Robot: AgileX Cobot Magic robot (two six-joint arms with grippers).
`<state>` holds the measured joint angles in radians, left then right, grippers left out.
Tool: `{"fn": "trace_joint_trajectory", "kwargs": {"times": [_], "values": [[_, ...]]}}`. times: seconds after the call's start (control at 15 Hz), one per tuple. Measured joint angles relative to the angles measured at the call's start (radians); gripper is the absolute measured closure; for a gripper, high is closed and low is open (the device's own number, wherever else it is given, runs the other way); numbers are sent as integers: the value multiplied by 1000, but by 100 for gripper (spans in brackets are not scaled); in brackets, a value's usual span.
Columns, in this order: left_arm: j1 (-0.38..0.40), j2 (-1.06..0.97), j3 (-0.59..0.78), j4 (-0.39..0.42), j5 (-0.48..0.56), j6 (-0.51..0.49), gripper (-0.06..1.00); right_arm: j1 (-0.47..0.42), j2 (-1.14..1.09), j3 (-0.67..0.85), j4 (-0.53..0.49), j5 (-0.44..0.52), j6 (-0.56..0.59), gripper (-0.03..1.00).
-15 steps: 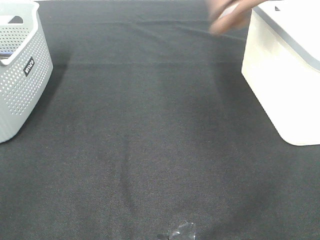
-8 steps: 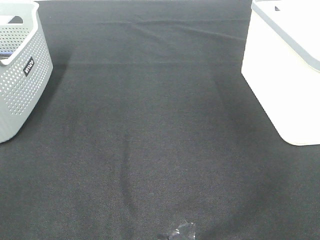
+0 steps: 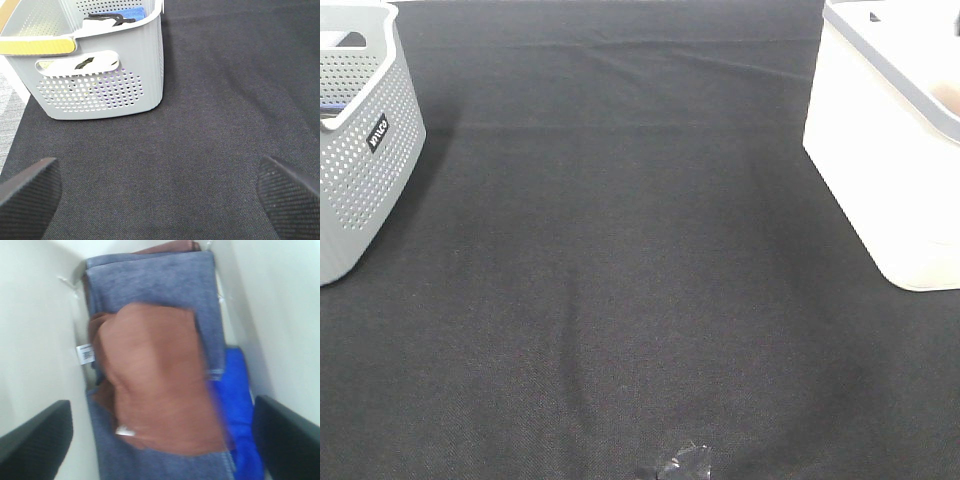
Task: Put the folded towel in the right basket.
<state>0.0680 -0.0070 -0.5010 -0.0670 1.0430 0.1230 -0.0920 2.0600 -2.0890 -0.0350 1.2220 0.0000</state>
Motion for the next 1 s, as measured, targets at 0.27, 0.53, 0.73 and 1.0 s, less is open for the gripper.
{"fn": "trace_joint_trajectory", "kwargs": {"times": [0.27, 0.53, 0.73, 1.0], "values": [[0, 0, 0, 0, 0, 0, -5, 88, -7, 0, 4, 0, 30, 0], [0, 0, 0, 0, 0, 0, -5, 120, -150, 28, 104, 0, 44, 0], [0, 0, 0, 0, 0, 0, -5, 171, -301, 141, 79, 0, 44, 0], [0, 0, 0, 0, 0, 0, -5, 231, -734, 585, 30, -1, 84, 0]]}}
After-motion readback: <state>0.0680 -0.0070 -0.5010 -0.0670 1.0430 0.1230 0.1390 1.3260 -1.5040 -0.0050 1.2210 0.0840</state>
